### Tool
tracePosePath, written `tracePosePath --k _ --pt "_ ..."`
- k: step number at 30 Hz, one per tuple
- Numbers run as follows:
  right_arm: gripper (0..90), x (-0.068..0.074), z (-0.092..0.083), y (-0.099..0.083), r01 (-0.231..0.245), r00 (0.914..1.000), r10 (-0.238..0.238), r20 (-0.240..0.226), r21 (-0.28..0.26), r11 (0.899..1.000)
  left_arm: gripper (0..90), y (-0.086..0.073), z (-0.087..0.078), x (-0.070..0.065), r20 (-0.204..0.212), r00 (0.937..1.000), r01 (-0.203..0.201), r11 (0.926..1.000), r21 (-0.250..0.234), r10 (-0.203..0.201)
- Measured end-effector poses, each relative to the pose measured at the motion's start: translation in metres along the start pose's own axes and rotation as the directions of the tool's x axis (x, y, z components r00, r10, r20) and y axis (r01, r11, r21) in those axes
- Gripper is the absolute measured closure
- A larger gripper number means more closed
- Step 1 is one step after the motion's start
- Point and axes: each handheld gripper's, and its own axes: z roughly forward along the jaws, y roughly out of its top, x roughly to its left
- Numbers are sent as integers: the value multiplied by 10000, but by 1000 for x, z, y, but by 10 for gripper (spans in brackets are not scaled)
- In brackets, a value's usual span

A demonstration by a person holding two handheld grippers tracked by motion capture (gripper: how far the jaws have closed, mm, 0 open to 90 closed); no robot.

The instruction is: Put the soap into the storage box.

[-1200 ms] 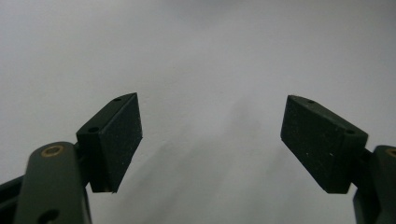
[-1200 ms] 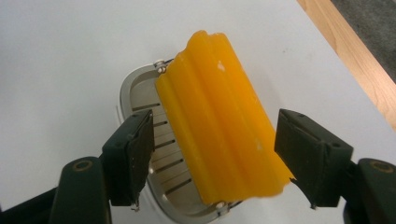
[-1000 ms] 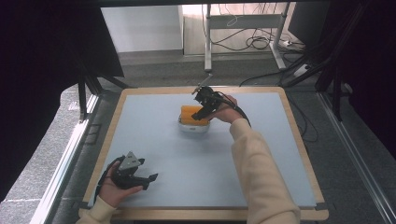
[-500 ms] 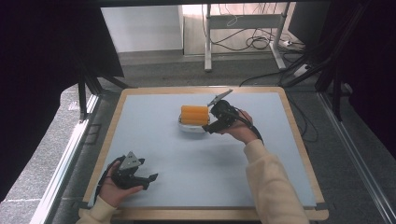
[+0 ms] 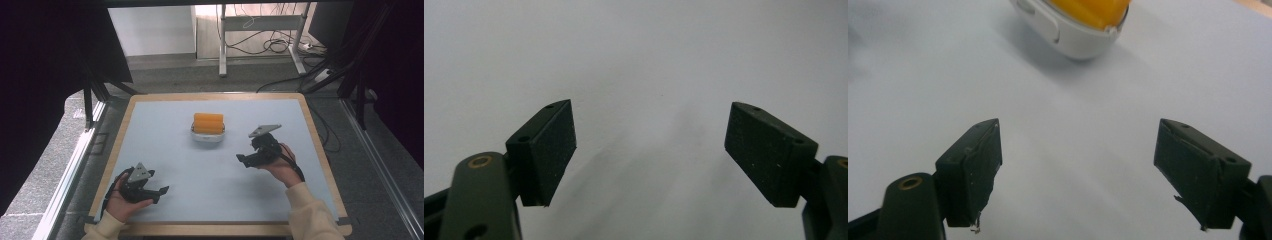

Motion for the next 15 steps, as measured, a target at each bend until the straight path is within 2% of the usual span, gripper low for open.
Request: tracePosePath --k 7,11,15 --pt "179 9 -13 -40 -305 9994 308 128 -210 9993 202 0 1 -1 -27 10000 -33 10000 60 33" --pt "174 10 -15 -46 -471 9989 472 29 -331 9983 202 0 2 -1 -44 10000 -33 10000 75 34" --pt "154 14 -14 -41 -276 9994 289 209 -605 9978 202 0 2 0 -81 10000 -21 10000 60 21"
